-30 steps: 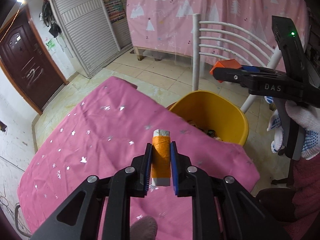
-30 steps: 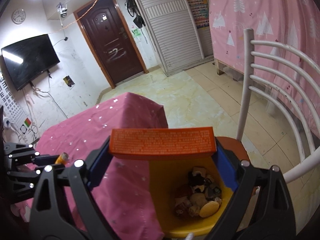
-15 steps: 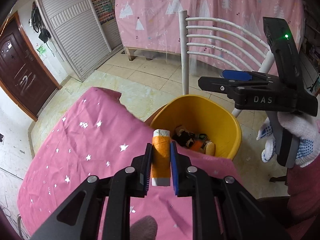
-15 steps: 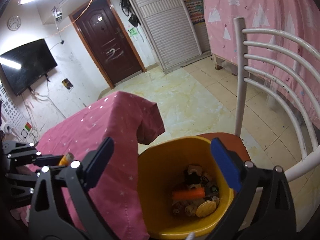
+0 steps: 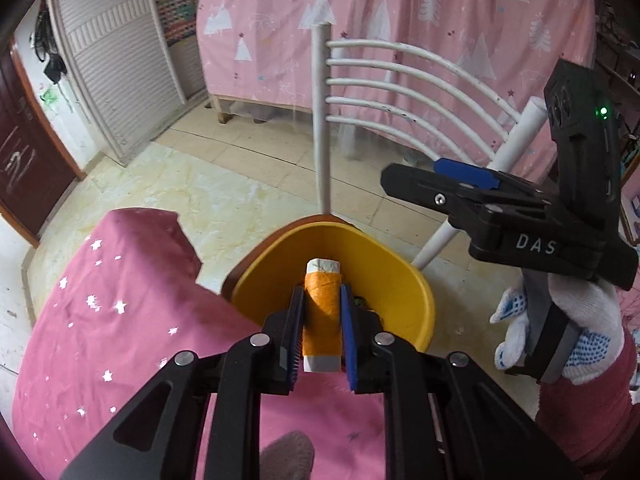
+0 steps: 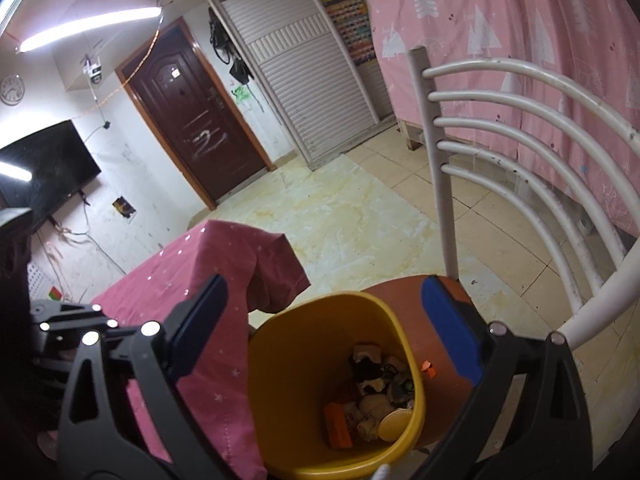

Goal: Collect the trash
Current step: 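Carry the spool and orange box to the yellow bin and open both tools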

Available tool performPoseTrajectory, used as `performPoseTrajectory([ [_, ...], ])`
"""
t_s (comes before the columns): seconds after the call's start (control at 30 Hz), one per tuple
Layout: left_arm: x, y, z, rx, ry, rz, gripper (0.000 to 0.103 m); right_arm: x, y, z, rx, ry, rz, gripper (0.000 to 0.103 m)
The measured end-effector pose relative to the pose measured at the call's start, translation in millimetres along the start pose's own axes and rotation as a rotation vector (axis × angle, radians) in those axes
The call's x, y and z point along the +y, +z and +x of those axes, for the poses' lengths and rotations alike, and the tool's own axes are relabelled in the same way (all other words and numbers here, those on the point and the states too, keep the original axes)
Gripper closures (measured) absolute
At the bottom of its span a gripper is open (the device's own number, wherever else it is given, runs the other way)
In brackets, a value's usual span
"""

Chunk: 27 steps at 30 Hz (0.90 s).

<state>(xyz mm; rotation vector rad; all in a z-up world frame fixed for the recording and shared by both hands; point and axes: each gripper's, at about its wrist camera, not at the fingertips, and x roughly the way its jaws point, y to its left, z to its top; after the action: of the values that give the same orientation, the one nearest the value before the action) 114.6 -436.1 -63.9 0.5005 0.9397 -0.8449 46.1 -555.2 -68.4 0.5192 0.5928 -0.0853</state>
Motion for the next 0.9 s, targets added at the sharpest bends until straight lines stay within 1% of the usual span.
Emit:
performPoseTrajectory([
  [0.03, -2, 2, 3, 0.003, 0.001, 0.001, 0.094, -1, 0, -1, -0.004, -0.001, 0.004, 0.009],
  [0.13, -4, 6, 12, 0.021, -0.033, -0.018, 0.094, -4, 3, -4, -0.015, -0.002, 0.017, 0.009],
  [0.23, -3, 7, 18, 0.036, -0.049, -0.035, 0.093, -4, 2, -8, -0.022, -0.004, 0.023, 0.009],
  [0.33, -4, 5, 22, 0.044, -0.048, -0.038, 0.093, -5, 2, -8, -0.024, -0.005, 0.024, 0.009],
  [0.4, -3, 4, 23, 0.044, -0.05, -0.046, 0.088, -5, 2, -8, -0.023, -0.003, 0.023, 0.009],
  [0.47, 0, 4, 22, 0.04, -0.051, -0.056, 0.069, -3, 1, -10, -0.024, -0.003, 0.02, 0.009],
  [0.53, 3, 0, 18, 0.03, -0.048, -0.065, 0.06, 1, 1, -10, -0.023, -0.001, 0.017, 0.009],
  [0.57, 5, -1, 16, 0.026, -0.048, -0.07, 0.057, 2, 2, -10, -0.023, -0.002, 0.015, 0.009],
  [0.73, 21, -13, -1, -0.01, -0.041, -0.113, 0.051, 14, 5, -12, -0.028, 0.0, -0.011, 0.007],
  [0.9, 40, -29, -27, -0.066, -0.003, -0.157, 0.043, 33, 5, -14, -0.037, 0.015, -0.039, 0.006],
])
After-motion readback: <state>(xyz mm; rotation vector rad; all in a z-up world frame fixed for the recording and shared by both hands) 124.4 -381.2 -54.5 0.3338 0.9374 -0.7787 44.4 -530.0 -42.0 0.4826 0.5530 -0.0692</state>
